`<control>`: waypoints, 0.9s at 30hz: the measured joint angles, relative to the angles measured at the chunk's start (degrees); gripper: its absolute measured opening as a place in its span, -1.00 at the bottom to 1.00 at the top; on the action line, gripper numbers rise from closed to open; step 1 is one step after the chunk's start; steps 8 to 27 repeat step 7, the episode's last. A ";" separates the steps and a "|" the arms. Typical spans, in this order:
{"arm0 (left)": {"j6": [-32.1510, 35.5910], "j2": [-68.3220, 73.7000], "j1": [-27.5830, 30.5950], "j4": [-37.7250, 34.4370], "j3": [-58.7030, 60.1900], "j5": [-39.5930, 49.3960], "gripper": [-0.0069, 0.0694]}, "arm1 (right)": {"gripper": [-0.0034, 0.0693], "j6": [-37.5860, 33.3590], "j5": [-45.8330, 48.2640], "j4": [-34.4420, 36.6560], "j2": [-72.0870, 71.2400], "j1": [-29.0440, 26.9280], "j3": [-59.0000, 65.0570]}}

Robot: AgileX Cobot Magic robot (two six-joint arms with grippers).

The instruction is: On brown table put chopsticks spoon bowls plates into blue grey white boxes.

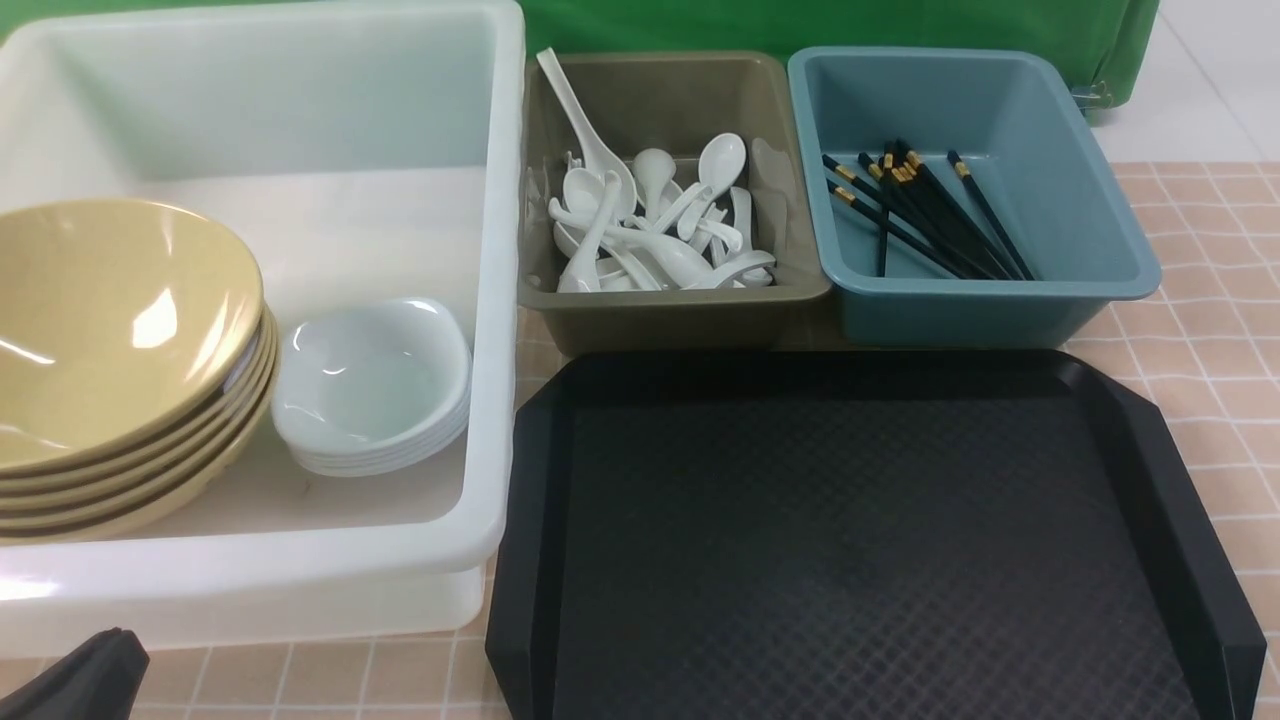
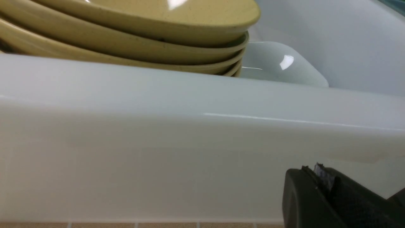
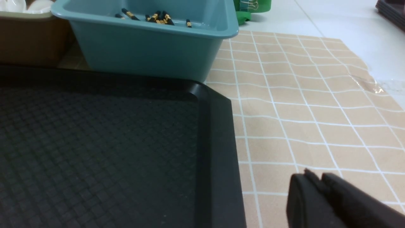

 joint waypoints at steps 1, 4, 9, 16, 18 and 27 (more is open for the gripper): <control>0.00 0.00 0.00 0.00 -0.03 0.05 -0.81 | -0.61 0.00 0.00 0.00 0.00 0.00 0.00; 0.00 0.00 0.00 0.00 -0.03 0.13 -0.81 | -0.61 0.00 0.00 0.00 0.00 0.00 0.00; 0.00 0.00 0.00 0.00 -0.03 0.13 -0.81 | -0.61 0.00 0.00 0.00 0.00 0.00 0.00; 0.00 0.00 0.00 0.00 -0.03 0.13 -0.81 | -0.61 0.00 0.00 0.00 0.00 0.00 0.00; 0.00 0.00 0.00 0.00 -0.03 0.13 -0.81 | -0.61 0.00 0.00 0.00 0.00 0.00 0.00; 0.00 0.00 0.00 0.00 -0.03 0.13 -0.81 | -0.61 0.00 0.00 0.00 0.00 0.00 0.00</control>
